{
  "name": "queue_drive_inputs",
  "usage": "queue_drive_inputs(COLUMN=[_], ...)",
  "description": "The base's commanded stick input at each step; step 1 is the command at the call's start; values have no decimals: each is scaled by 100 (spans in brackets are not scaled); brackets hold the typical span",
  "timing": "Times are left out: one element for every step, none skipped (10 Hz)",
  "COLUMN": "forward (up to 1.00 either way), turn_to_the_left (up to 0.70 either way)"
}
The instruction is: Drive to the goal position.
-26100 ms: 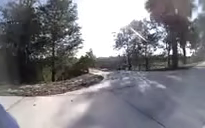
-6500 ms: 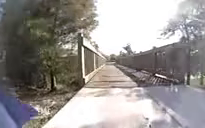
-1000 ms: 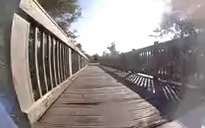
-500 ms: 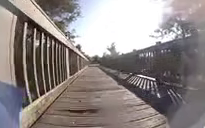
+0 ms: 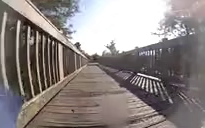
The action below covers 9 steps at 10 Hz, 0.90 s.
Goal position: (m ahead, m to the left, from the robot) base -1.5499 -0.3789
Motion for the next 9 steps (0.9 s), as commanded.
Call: queue_drive_inputs(forward=[100,100,100,100,100,100,100,100,100], turn_to_the_left=[0,0,0,0,0,9,21,15,0])
